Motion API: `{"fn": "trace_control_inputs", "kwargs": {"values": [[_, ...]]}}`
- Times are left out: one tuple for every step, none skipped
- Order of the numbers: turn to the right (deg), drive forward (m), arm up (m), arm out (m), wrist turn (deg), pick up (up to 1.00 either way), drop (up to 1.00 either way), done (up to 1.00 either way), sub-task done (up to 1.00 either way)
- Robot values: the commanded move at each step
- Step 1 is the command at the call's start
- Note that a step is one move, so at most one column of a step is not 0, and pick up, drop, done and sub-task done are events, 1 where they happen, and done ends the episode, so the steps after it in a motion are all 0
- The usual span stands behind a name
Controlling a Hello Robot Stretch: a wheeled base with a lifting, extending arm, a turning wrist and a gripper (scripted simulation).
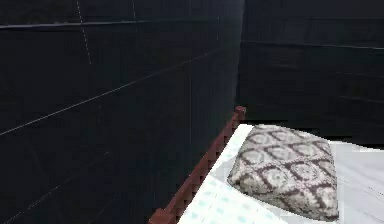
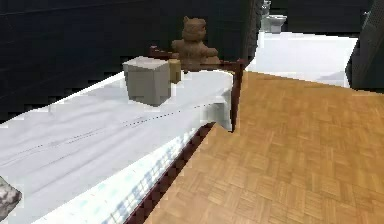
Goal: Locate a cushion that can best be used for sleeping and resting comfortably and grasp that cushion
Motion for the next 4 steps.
{"fn": "trace_control_inputs", "kwargs": {"values": [[45.0,0.00,0.00,0.00,0.0,0.00,0.00,0.00,0.00],[21.0,0.00,0.00,0.00,0.0,0.00,0.00,0.00,0.00],[0.0,0.20,0.00,0.00,0.0,0.00,0.00,0.00,0.00],[-45.0,0.00,0.00,0.00,0.0,0.00,0.00,0.00,0.00]]}}
